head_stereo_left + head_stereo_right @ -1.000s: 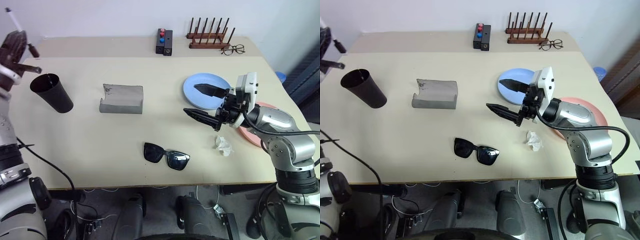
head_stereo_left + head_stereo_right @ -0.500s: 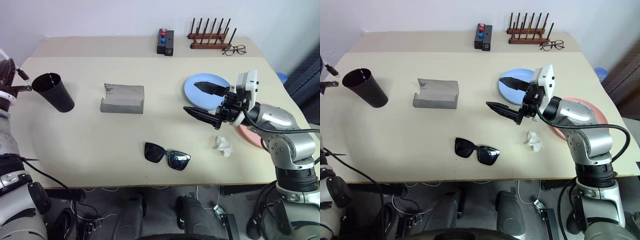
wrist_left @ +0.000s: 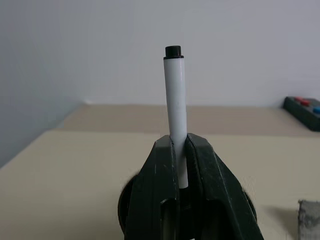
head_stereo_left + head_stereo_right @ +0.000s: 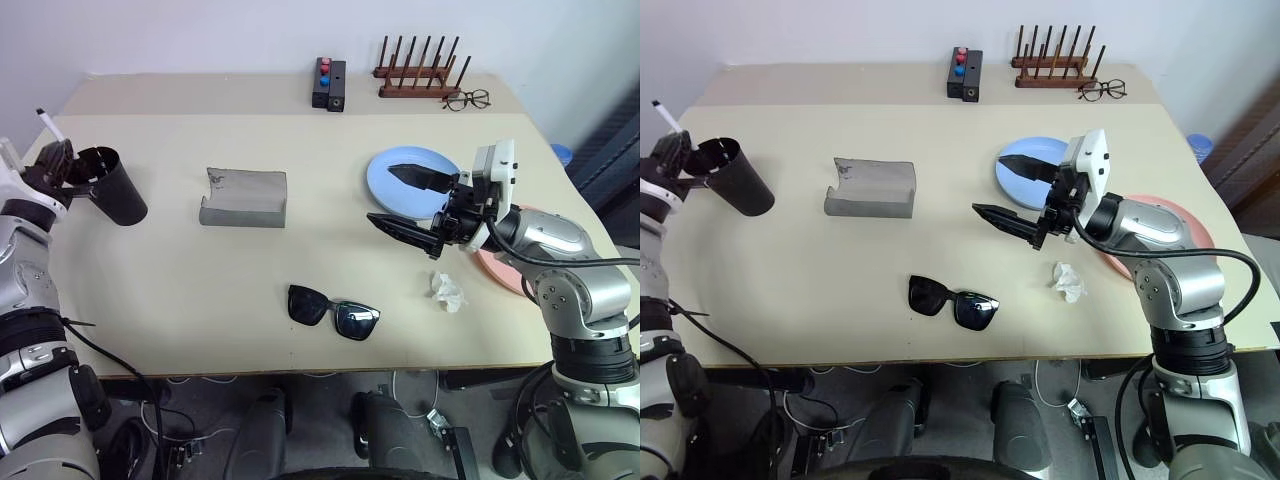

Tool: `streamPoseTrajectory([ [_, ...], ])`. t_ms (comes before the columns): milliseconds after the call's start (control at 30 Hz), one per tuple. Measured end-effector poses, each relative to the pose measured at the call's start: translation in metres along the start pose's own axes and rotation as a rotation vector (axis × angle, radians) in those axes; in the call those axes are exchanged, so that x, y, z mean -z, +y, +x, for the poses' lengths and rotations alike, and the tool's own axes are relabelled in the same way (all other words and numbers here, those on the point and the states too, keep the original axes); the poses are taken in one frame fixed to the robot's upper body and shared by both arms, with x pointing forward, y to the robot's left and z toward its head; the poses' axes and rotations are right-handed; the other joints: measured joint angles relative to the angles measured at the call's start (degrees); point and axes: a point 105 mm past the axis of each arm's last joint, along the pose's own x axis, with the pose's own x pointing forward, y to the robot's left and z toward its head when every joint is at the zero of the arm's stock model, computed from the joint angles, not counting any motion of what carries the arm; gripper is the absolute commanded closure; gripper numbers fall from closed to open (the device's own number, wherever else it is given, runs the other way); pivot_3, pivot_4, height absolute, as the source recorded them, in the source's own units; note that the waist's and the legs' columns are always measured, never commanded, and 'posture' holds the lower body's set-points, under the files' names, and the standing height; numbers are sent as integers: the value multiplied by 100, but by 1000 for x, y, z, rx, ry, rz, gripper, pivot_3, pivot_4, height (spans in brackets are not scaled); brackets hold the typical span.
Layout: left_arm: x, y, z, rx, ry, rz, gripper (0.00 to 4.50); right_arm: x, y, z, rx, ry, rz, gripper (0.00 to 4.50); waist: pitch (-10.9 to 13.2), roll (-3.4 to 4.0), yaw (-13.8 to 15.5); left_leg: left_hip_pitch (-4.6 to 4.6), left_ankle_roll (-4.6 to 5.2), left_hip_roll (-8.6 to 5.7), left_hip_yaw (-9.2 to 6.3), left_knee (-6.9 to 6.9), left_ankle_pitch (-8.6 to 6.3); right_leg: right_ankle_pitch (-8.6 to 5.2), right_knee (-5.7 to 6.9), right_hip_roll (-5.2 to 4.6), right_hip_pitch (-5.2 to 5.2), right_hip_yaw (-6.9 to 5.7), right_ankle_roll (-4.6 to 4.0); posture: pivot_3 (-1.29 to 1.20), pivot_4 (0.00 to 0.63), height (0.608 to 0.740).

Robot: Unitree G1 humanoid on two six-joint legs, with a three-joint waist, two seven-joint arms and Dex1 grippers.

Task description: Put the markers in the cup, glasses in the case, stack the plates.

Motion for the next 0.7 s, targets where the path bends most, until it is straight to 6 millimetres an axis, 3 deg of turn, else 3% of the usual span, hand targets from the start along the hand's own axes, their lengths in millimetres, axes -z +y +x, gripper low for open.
streamPoseTrajectory([
  [100,4,-1,0,0,21,-11,4469,0,0,0,3,0,0,0,0,0,1,0,0,0,0,0,0,0,0,0,0,0,0,0,150,740],
  [133,4,-1,0,1,21,-11,3717,0,0,0,4,1,-1,0,0,0,2,0,0,0,0,0,0,0,0,0,0,0,0,0,150,740],
  [200,2,-1,1,1,17,-13,2935,0,-1,0,6,3,-2,0,0,0,8,0,0,0,0,0,0,0,0,0,0,0,0,0,150,740],
  [367,0,-3,3,9,8,-19,290,1,-1,0,6,5,-4,0,0,0,3,0,0,0,0,0,0,0,0,0,0,0,0,0,150,740],
  [400,0,-3,3,10,8,-19,39,1,-1,0,6,5,-4,0,0,0,3,0,0,0,-1,0,0,0,0,0,0,0,0,0,150,740],
  [533,-5,-6,4,22,5,-28,39,1,-1,0,6,5,-3,0,0,0,2,0,0,0,-1,0,0,0,0,0,0,0,0,0,150,740],
  [700,-37,-15,4,75,-43,1,39,0,-1,-1,3,1,-2,0,0,0,-2,0,0,0,-1,0,0,0,-1,0,0,1,0,0,150,740],
])
